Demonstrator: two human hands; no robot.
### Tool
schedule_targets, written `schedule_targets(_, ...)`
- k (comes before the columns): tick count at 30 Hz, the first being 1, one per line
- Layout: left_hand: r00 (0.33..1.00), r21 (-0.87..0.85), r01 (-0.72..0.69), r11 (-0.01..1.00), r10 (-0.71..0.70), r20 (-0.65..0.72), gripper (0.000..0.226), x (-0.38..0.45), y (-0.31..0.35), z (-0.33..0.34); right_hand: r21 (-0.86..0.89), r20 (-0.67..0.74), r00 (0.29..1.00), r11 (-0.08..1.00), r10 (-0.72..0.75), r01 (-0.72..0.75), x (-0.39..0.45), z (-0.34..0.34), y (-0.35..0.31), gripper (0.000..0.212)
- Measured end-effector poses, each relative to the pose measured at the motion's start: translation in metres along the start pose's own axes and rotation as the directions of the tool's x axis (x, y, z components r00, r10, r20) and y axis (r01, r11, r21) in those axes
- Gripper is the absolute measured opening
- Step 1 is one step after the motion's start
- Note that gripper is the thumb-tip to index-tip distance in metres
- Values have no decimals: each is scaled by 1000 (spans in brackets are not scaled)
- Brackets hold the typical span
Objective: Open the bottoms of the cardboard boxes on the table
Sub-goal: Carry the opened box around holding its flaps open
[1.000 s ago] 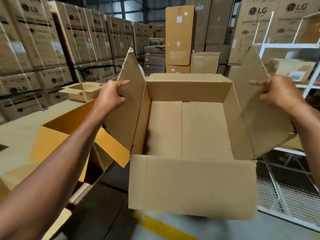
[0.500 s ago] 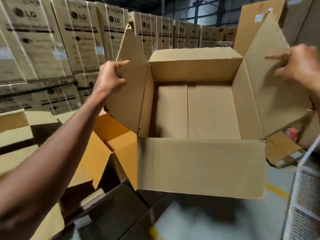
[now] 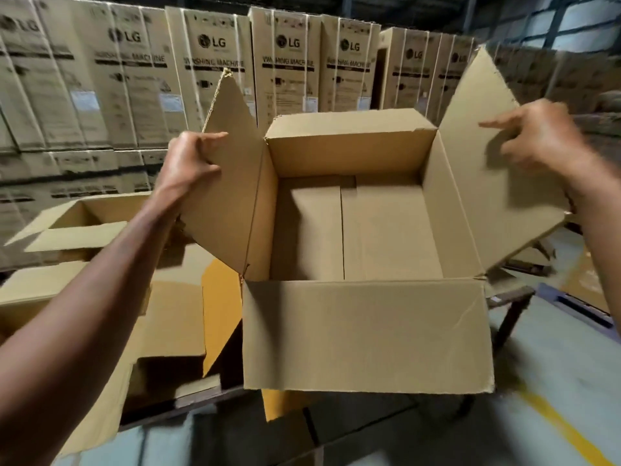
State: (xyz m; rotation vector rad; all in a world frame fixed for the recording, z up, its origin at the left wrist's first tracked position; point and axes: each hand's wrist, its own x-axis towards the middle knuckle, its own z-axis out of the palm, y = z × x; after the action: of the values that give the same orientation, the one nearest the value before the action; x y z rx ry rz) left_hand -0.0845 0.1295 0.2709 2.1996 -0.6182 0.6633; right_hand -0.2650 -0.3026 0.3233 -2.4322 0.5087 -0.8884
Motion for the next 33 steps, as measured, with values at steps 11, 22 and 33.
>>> schedule_targets(11,983,93,182,979,-183,-2,67,52,-47,6,-184,190,967,961,-170,205,123,74,18,57)
schedule_targets(22,947,206,319,925,-318,-41,67,63,-66,54,-40,311,920,965,-236,261,192,138,53,56)
schedule_targets(33,885,284,415,864,-456,94,45,53,-106,127,7,504,841,975,-196,223,216,219,124,57)
